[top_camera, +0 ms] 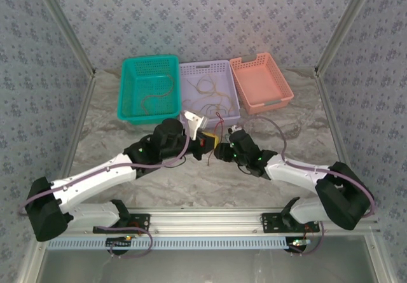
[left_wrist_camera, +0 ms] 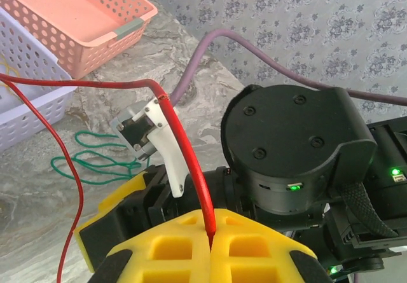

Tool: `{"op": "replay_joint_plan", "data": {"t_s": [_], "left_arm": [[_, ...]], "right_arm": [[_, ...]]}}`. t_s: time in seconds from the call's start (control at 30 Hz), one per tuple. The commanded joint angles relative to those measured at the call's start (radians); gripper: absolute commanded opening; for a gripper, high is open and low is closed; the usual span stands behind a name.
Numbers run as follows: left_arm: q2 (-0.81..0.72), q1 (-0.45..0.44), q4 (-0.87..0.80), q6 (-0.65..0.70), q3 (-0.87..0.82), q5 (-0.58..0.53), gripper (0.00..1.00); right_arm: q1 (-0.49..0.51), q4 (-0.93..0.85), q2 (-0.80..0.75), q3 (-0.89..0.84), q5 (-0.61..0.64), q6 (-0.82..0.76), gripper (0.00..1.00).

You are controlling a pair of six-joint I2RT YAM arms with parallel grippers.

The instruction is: Untangle the cables

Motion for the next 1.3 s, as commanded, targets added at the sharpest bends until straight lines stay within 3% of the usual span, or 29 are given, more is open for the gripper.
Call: {"op": "replay_joint_plan", "data": {"t_s": [0.0, 0.17, 0.27, 0.33, 0.4, 0.5, 0.57, 0.63, 0.77, 0.87, 1.0, 1.27], "left_arm": [[-0.046, 0.027, -0.042, -0.015, 0.039, 0.034, 0.00], [-0.065, 0.063, -0.057, -0.038, 0.033, 0.073, 0.00], [-0.080, 0.072, -0.065, -0.045, 0.038, 0.096, 0.00], [-0.090, 0.076, -0.089, -0.040, 0.050, 0.101, 0.00], [-0.099, 0.084, -0.137, -0.021, 0.073, 0.106, 0.00], [-0.102, 0.122, -0.258, 0.027, 0.134, 0.118, 0.00], [-0.092, 0.172, -0.391, 0.079, 0.204, 0.118, 0.00], [-0.078, 0.225, -0.538, 0.160, 0.284, 0.084, 0.00], [-0.019, 0.293, -0.798, 0.331, 0.421, -0.168, 0.00], [0.008, 0.305, -0.882, 0.390, 0.451, -0.403, 0.00], [-0.016, 0.305, -0.887, 0.487, 0.398, -0.622, 0.00], [-0.083, 0.305, -0.806, 0.706, 0.280, -0.934, 0.00]], "right_arm": [[0.025, 0.059, -0.028, 0.006, 0.074, -0.019, 0.54], [0.032, 0.064, -0.064, -0.006, 0.096, -0.022, 0.59], [0.021, 0.049, -0.024, 0.023, 0.088, -0.031, 0.56], [0.019, 0.046, 0.012, 0.045, 0.084, -0.040, 0.47], [0.020, 0.026, 0.050, 0.077, 0.088, -0.053, 0.29], [0.033, -0.038, 0.067, 0.118, 0.118, -0.122, 0.08], [0.041, -0.086, 0.057, 0.135, 0.145, -0.166, 0.00], [0.046, -0.159, 0.036, 0.157, 0.168, -0.242, 0.00], [0.047, -0.399, -0.014, 0.239, 0.225, -0.423, 0.00], [0.047, -0.560, -0.057, 0.293, 0.278, -0.506, 0.00], [0.051, -0.697, -0.102, 0.343, 0.347, -0.585, 0.00], [0.127, -0.821, -0.093, 0.369, 0.392, -0.731, 0.00]]}}
